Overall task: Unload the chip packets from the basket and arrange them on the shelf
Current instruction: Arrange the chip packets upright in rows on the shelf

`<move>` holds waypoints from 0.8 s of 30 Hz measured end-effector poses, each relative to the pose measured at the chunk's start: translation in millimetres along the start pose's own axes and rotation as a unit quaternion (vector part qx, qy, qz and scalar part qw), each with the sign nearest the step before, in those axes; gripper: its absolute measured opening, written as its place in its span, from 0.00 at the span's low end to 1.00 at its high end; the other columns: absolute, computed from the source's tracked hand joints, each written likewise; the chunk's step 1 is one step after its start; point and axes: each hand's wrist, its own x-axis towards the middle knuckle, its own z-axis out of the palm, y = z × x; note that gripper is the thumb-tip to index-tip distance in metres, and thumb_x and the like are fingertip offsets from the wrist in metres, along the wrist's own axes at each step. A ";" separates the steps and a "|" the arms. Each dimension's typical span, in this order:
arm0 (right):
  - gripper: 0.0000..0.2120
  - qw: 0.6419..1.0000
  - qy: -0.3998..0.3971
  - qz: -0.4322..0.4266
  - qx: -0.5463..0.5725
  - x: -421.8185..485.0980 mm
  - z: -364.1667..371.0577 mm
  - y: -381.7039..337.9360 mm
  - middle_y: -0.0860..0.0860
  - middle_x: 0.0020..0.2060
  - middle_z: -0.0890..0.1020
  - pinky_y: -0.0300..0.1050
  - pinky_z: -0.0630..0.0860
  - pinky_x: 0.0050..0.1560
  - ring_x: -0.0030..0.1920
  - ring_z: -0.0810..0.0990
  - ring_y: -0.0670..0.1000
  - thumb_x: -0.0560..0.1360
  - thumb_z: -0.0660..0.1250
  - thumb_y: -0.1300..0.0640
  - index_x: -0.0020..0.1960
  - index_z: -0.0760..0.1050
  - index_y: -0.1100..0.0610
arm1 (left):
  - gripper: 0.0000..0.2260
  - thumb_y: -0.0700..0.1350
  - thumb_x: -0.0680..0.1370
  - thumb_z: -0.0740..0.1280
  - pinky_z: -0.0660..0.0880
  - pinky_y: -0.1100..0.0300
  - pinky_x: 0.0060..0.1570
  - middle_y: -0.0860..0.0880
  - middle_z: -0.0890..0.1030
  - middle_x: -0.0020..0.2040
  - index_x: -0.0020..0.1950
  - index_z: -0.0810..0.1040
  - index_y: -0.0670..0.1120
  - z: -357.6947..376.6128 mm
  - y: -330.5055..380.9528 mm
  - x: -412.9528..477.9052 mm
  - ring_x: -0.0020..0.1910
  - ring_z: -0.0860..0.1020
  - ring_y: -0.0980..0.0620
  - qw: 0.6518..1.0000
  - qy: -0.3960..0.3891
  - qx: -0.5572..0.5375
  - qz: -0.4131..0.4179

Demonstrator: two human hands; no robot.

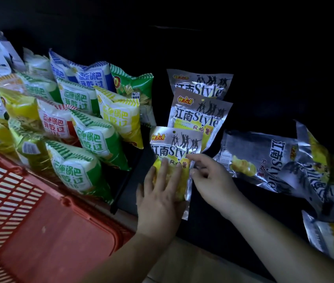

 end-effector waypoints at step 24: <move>0.11 0.960 0.145 -0.106 -0.214 -57.5 -101.5 6.2 0.35 0.52 0.79 0.51 0.81 0.53 0.52 0.81 0.40 0.77 0.70 0.52 0.59 0.81 0.47 | 0.26 0.51 0.78 0.70 0.65 0.34 0.71 0.40 0.62 0.81 0.75 0.73 0.47 -13.4 46.5 13.0 0.78 0.62 0.35 0.978 0.093 -0.117 0.145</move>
